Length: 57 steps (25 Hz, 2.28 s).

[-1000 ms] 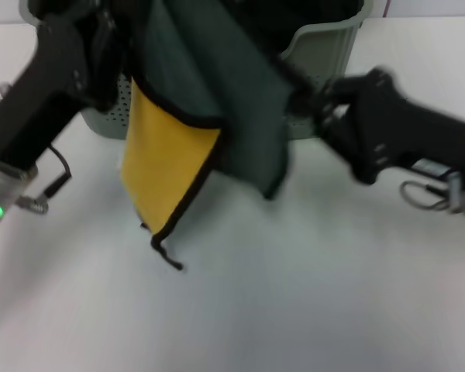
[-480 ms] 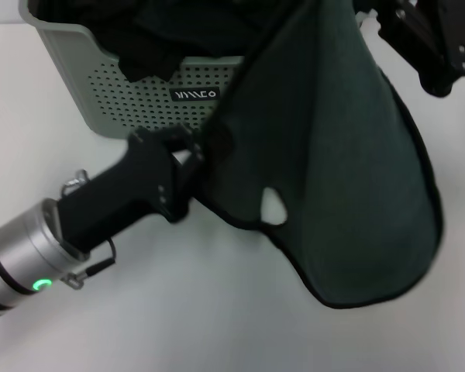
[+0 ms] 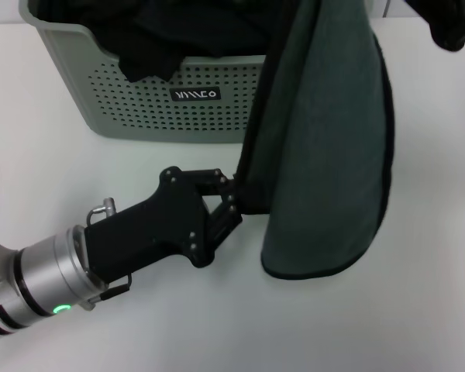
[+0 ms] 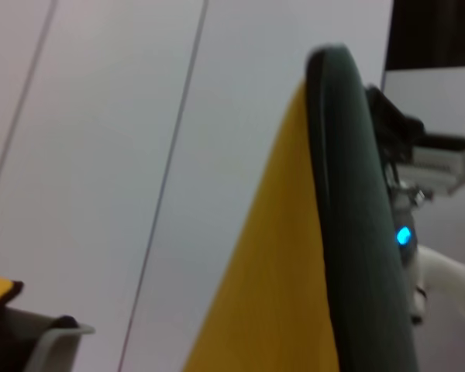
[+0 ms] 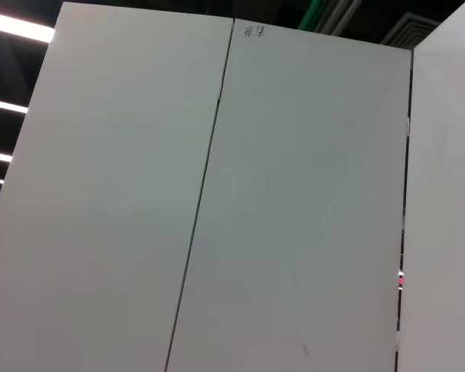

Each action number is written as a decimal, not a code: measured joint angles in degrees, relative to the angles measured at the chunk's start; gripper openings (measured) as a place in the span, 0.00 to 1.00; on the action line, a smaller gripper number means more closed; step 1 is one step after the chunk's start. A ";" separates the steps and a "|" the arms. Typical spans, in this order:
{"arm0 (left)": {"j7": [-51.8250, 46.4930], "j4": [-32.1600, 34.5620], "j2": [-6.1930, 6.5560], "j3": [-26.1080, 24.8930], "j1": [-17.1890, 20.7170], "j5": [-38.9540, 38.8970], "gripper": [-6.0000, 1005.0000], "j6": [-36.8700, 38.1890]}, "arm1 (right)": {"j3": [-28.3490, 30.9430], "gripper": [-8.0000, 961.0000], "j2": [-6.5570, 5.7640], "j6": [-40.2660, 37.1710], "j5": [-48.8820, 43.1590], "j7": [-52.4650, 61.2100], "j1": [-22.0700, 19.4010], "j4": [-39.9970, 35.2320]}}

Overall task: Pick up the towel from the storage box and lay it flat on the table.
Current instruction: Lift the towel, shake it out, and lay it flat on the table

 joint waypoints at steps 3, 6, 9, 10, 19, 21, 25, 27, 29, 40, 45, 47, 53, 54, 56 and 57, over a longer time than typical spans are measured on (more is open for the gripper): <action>1.24 -0.59 -0.11 0.03 -0.46 1.35 0.06 -0.16 | 0.50 0.05 -0.37 0.43 -0.66 1.12 0.33 -1.45; 1.79 -1.28 -0.16 0.08 -0.50 1.55 0.06 -0.22 | 1.31 0.05 -0.44 0.73 -1.95 2.14 0.66 -2.77; 2.34 -1.70 -0.17 0.08 -0.46 1.43 0.06 -0.23 | 2.37 0.05 -0.45 0.97 -2.81 3.10 0.56 -4.28; 2.44 -1.71 -0.17 0.08 -0.44 1.39 0.06 -0.23 | 2.65 0.06 -0.45 0.97 -3.04 3.34 0.43 -4.62; 4.62 -1.73 -0.16 0.08 -0.24 1.14 0.05 0.05 | 3.69 0.07 -0.24 0.42 -3.92 4.24 0.12 -5.49; 4.74 -1.71 -0.17 0.09 -0.30 1.05 0.05 0.12 | 3.52 0.07 -0.21 0.36 -3.94 4.26 0.12 -5.53; 4.37 -1.46 0.29 -0.59 0.02 -0.38 0.04 2.73 | 3.33 0.07 -0.27 0.05 -5.62 7.23 0.04 -5.88; 3.39 -1.32 1.75 -0.92 0.41 -2.32 0.02 6.85 | 3.73 0.08 -0.52 -0.70 -8.44 12.03 -0.35 -7.14; 0.79 -0.80 3.75 -1.50 0.55 -3.37 0.02 11.09 | 4.02 0.08 -0.68 -1.41 -11.34 16.28 -1.41 -9.29; -12.64 19.93 9.58 -1.97 11.39 0.18 0.02 19.09 | 2.19 0.09 0.21 -11.91 -18.88 26.73 -13.60 -23.77; -18.50 34.55 10.28 -1.92 20.19 3.67 0.02 19.22 | 2.83 0.10 0.18 -20.46 -17.80 28.03 -17.15 -22.71; -20.38 36.86 10.34 -2.12 22.18 5.12 0.02 19.22 | 3.27 0.10 0.17 -23.98 -17.34 28.07 -18.01 -20.86; -20.58 28.55 9.11 -7.45 17.89 12.93 0.03 19.03 | 8.18 0.11 0.10 -26.77 -19.13 24.39 -17.76 -5.83; -20.40 25.33 8.62 -9.71 15.45 15.91 0.03 18.98 | 9.46 0.11 0.05 -25.93 -20.55 22.79 -16.84 -1.39; -19.75 18.94 7.89 -14.49 11.26 21.84 0.03 18.58 | 10.83 0.11 0.01 -24.48 -23.24 19.86 -14.56 5.92; -18.75 13.66 7.57 -18.44 7.66 26.64 0.03 17.90 | 11.36 0.11 -0.04 -23.61 -24.65 18.22 -13.33 9.21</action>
